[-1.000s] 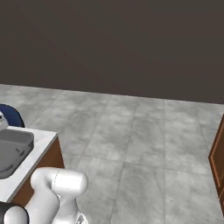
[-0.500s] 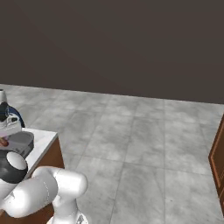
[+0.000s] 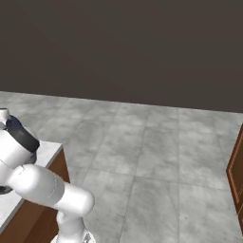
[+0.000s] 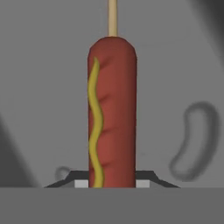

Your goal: Place the cold items (banana and pear) from the fridge in one tupperware on the dining counter. Place the warm items (hot dog and kebab skewer) in the stove area in another tupperware.

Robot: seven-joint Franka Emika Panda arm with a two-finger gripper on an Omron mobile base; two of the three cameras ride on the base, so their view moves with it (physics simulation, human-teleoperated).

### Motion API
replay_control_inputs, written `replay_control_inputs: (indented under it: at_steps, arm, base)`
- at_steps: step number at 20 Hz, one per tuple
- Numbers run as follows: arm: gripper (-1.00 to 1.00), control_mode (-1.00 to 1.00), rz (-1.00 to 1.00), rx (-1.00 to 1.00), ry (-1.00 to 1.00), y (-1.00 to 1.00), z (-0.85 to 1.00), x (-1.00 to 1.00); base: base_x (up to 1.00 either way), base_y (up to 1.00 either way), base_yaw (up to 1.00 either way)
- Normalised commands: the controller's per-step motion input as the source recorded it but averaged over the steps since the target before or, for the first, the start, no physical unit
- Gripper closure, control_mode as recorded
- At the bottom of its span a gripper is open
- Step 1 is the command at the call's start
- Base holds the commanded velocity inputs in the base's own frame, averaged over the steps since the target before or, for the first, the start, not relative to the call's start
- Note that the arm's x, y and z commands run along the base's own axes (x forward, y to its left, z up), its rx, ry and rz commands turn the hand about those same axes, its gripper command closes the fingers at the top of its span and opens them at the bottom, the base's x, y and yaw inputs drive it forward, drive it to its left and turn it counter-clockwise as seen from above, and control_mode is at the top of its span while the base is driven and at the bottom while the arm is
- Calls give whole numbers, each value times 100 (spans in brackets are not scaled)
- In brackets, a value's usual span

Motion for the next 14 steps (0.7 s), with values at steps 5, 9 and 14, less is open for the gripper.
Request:
replay_control_inputs:
  at_steps: [5, 9, 14]
  arm:
    - [100, -100, -1, 6, -3, 0, -52, 23]
    - [100, -100, 0, 9, -10, 0, -57, 8]
    - [-100, -100, -1, 12, -13, 0, -29, 3]
  base:
    - [0, 0, 0]
    - [0, 0, 0]
    - [0, 0, 0]
